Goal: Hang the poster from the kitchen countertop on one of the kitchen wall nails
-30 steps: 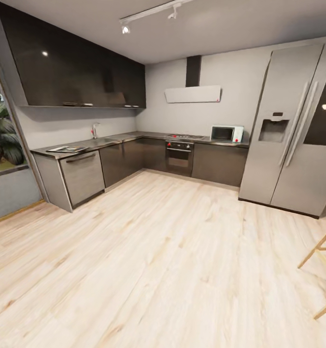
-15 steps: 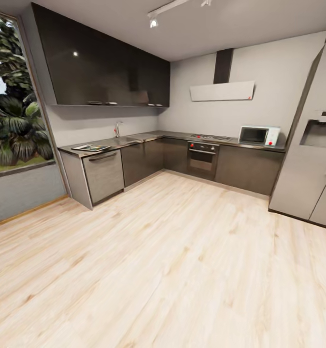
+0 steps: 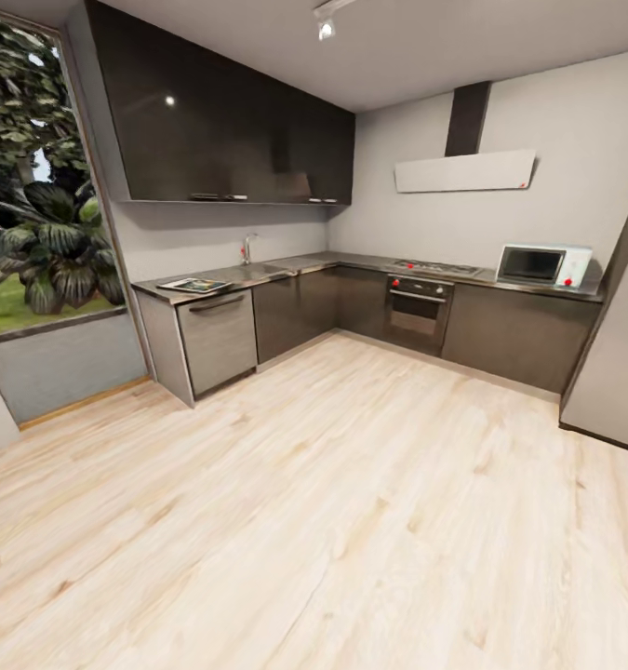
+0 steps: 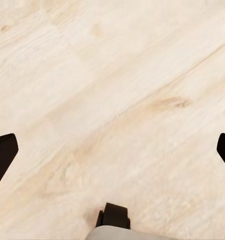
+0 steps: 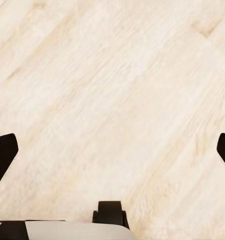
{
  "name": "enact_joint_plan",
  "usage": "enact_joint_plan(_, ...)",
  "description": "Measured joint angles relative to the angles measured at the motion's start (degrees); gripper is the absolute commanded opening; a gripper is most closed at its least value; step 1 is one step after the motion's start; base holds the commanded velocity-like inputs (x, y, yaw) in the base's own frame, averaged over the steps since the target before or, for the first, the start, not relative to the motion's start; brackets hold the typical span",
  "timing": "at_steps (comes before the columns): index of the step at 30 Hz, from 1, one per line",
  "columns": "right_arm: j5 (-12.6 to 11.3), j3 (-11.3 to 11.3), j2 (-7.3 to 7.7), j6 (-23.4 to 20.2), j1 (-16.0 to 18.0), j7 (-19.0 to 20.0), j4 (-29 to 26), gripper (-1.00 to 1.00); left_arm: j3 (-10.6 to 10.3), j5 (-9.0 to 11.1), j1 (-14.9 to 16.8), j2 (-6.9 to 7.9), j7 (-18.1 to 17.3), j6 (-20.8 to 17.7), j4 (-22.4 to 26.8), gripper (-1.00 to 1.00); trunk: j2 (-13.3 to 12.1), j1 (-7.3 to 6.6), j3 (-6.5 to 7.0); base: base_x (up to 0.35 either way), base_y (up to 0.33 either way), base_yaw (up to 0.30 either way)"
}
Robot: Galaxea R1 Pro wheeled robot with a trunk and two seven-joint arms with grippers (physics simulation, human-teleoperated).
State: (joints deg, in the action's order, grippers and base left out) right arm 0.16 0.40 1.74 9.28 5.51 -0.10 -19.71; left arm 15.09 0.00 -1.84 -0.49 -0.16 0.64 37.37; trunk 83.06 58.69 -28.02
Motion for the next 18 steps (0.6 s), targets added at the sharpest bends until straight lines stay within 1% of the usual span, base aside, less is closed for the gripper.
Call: enact_joint_plan(18, 0.0, 0.0, 0.0, -0.06, 0.0, 0.02, 0.07, 1.0, 0.05, 0.0, 0.0, 0.01, 0.0, 0.0, 0.0, 1.0, 0.0, 0.0, 0.0, 0.34, 0.0, 0.001)
